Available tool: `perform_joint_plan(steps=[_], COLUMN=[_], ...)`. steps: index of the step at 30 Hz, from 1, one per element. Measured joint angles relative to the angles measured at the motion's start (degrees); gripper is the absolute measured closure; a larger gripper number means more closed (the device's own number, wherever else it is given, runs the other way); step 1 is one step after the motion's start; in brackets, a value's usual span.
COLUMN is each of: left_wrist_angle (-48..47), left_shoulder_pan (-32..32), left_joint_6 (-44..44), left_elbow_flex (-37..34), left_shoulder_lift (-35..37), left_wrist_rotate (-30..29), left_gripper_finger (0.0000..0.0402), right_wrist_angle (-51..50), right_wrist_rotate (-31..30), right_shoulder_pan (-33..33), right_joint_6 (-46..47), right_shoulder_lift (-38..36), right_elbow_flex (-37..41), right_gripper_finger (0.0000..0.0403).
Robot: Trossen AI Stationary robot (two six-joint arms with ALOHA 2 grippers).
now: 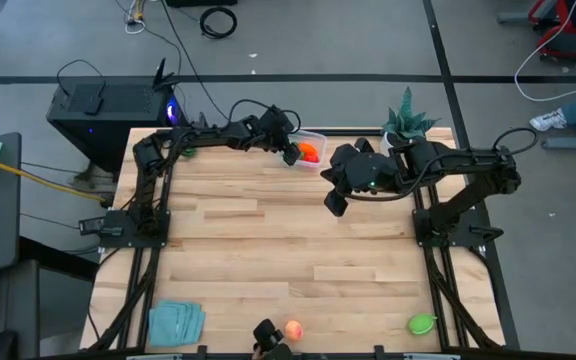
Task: Pick and placing Produce into tupperware
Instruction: Put the light pink peach into the transparent container
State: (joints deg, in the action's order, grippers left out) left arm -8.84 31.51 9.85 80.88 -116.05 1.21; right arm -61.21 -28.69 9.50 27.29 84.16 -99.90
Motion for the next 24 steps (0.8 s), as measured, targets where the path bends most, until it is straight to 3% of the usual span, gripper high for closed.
perform_joint_plan(steps=[10,15,19,24], left_wrist_angle=[-9.00,-17.41,-23.08,-33.82], left_shoulder_pan=[0.03,-1.80,-3.87,-5.63], left_joint_6=[-1.84,-10.56,-11.65,-10.14], left_elbow_flex=[2.92,4.89,5.01,5.05], left_shoulder_lift=[7.65,14.90,21.63,29.22], left_wrist_rotate=[0.38,0.42,0.52,-4.39], left_gripper_finger=[0.0151,0.0164,0.0181,0.0214], right_wrist_angle=[-1.32,-11.19,-16.25,-16.85], right_wrist_rotate=[2.89,8.29,12.87,14.63], right_shoulder_pan=[0.04,0.07,0.55,1.75], right_joint_6=[0.91,5.18,7.58,7.69], right_shoulder_lift=[-4.70,-6.38,-6.94,-6.96], right_elbow_flex=[0.02,0.00,0.02,0.02], right_gripper_finger=[0.0395,0.0400,0.0399,0.0400])
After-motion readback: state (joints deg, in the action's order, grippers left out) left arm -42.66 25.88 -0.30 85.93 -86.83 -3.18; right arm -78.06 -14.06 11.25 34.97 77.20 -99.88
